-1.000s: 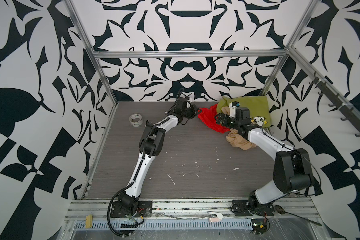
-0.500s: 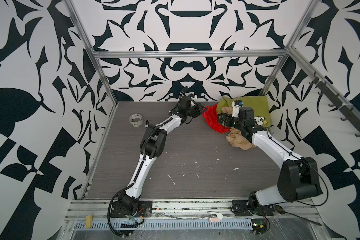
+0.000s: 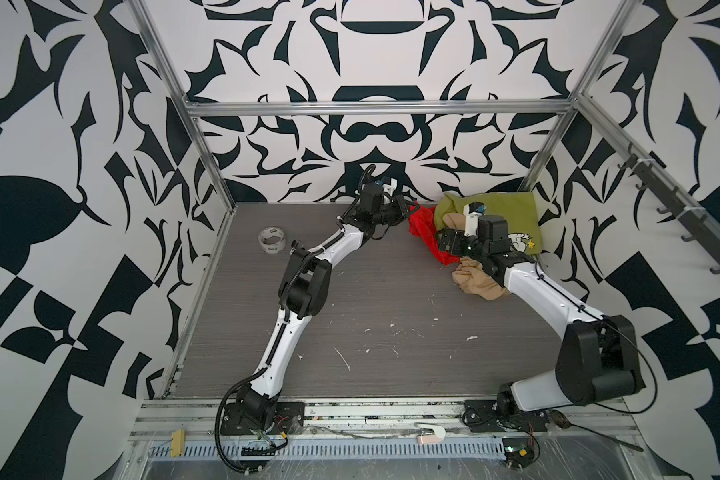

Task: Pick out a specific cloth from the pile
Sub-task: 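Lift the red cloth up out of the pile with the left gripper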

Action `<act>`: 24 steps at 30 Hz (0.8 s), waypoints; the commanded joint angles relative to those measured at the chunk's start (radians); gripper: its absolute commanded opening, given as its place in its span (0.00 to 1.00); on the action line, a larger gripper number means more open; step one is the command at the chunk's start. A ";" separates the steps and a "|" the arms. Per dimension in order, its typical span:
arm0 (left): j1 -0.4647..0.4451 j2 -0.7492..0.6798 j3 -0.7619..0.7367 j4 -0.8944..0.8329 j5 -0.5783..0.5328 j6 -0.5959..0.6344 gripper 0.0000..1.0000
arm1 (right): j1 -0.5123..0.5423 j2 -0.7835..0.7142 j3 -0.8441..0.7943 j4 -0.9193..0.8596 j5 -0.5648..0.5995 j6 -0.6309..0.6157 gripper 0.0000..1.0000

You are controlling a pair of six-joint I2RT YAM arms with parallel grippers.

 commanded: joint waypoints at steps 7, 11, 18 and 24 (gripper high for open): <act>-0.012 -0.077 0.072 0.065 0.008 -0.016 0.04 | 0.005 -0.053 -0.011 0.016 0.014 -0.011 0.99; -0.019 -0.071 0.113 0.071 0.010 -0.019 0.03 | 0.006 -0.054 -0.010 0.018 0.012 -0.008 0.99; -0.027 -0.061 0.163 0.070 -0.006 -0.020 0.03 | 0.005 -0.059 -0.003 0.019 0.013 -0.008 0.99; -0.031 -0.061 0.200 0.073 -0.014 -0.020 0.03 | 0.005 -0.062 0.007 0.016 0.015 -0.015 0.99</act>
